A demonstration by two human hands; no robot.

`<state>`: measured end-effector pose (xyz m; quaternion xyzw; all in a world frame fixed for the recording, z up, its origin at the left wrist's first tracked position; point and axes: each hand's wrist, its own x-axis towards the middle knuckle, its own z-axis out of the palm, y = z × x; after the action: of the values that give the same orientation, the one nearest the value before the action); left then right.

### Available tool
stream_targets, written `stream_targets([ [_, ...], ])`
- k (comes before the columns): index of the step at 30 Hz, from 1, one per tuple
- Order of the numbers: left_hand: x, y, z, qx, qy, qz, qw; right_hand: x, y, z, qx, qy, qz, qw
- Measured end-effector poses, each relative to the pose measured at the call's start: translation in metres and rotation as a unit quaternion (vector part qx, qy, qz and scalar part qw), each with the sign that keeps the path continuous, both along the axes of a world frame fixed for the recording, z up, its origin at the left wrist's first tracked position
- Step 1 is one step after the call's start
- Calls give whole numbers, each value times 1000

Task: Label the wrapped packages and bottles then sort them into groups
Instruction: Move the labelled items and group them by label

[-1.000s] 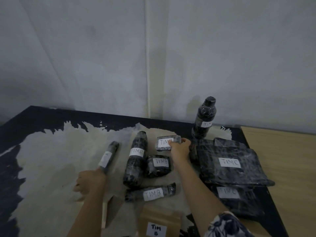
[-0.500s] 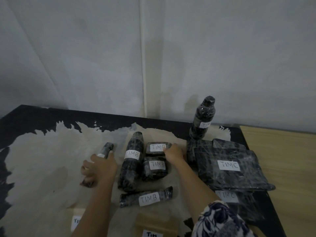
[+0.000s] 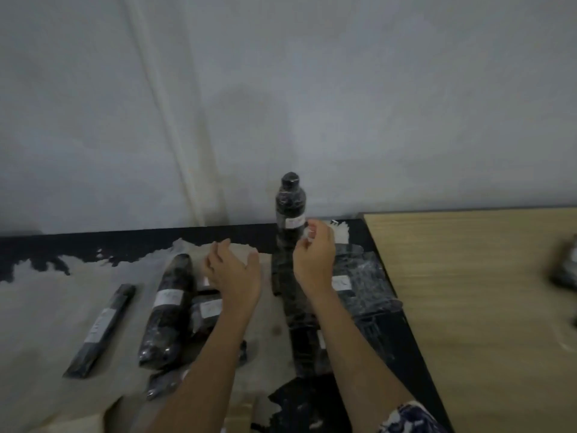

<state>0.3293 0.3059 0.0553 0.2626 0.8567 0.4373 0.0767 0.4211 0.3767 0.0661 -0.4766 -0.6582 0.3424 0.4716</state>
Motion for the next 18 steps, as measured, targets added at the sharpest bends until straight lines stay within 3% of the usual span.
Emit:
stream_targets([
  [9, 175, 80, -4, 8, 37, -143, 989, 214, 70, -49, -51, -114, -190, 974],
  [13, 259, 110, -18, -9, 9, -179, 984, 329, 100, -68, -162, -276, -275, 906],
  [18, 351, 139, -37, -40, -20, -208, 977, 439, 128, -82, -304, -341, -324, 829],
])
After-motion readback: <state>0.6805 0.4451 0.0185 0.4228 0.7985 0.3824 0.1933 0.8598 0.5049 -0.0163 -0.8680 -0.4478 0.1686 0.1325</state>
